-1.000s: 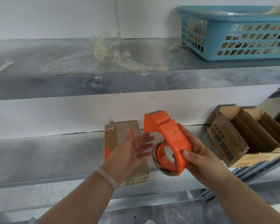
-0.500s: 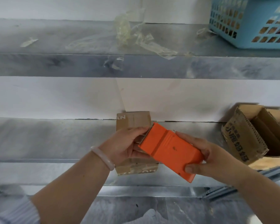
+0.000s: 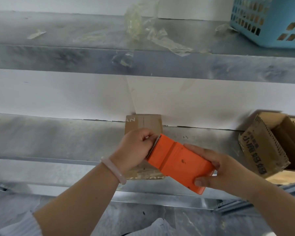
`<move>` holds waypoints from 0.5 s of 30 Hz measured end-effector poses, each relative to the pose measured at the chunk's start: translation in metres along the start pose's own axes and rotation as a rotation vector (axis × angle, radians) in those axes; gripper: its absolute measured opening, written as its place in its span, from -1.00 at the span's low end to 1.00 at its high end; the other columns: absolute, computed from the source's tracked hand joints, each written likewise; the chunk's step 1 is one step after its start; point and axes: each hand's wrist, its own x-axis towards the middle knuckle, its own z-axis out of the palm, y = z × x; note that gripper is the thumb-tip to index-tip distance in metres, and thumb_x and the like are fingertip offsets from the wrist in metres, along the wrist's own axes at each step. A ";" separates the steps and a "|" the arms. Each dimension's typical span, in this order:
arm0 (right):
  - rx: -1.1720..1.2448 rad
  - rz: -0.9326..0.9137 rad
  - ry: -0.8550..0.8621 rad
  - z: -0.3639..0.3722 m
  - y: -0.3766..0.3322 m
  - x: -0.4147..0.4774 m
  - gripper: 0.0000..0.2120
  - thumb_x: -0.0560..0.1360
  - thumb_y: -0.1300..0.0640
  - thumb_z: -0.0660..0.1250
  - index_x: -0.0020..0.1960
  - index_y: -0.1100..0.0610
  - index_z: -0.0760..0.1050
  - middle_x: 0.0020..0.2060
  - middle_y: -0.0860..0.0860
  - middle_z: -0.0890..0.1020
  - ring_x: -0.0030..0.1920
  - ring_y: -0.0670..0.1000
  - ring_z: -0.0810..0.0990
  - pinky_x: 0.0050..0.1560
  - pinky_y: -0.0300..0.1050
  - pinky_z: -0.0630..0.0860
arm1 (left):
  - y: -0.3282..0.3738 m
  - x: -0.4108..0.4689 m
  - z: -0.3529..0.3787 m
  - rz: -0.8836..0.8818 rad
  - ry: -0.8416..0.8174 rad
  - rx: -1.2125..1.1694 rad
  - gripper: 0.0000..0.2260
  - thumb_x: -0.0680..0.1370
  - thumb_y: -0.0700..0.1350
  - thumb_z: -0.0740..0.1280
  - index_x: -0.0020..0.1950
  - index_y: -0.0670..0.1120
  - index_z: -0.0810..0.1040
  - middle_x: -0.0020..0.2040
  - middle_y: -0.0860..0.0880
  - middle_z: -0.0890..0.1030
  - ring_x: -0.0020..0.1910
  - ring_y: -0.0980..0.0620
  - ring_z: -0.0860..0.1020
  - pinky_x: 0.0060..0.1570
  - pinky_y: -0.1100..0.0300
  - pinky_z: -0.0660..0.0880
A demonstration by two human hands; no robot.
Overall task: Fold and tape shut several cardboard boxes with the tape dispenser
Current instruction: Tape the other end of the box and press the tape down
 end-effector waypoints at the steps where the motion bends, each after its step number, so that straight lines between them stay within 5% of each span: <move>1: -0.014 0.006 -0.003 -0.001 0.002 0.001 -0.21 0.30 0.25 0.59 0.34 -0.32 0.37 0.15 -0.42 0.54 0.15 -0.26 0.56 0.04 -0.40 0.48 | -0.003 0.000 0.000 0.000 0.020 0.004 -0.80 0.60 -0.05 0.29 -0.16 0.02 0.66 -0.26 0.01 0.66 -0.21 0.00 0.64 -0.09 -0.06 0.62; 4: -0.067 0.010 -0.031 -0.003 0.005 0.004 -0.20 0.32 0.22 0.59 0.36 -0.37 0.37 0.18 -0.38 0.55 0.18 -0.24 0.56 0.07 -0.38 0.49 | -0.009 -0.002 -0.001 -0.020 0.024 -0.016 -0.80 0.59 -0.07 0.32 -0.19 0.04 0.67 -0.29 0.08 0.67 -0.25 0.11 0.66 -0.08 0.00 0.62; 8: -0.156 -0.008 -0.065 -0.007 0.005 0.010 -0.17 0.35 0.15 0.58 0.29 -0.55 0.25 0.18 -0.45 0.51 0.18 -0.31 0.52 0.05 -0.44 0.46 | -0.009 -0.010 0.003 0.011 0.144 0.139 -0.77 0.61 -0.07 0.27 -0.22 0.10 0.61 -0.37 0.17 0.61 -0.34 0.27 0.56 -0.36 0.44 0.39; 15: -0.382 0.011 -0.141 -0.023 0.004 0.010 -0.16 0.33 -0.04 0.58 0.29 -0.64 0.13 0.20 -0.59 0.40 0.17 -0.40 0.48 0.09 -0.44 0.47 | -0.029 -0.023 -0.002 -0.041 0.331 0.156 -0.72 0.59 -0.14 0.26 -0.27 0.16 0.53 -0.40 0.17 0.58 -0.38 0.20 0.56 -0.28 0.27 0.52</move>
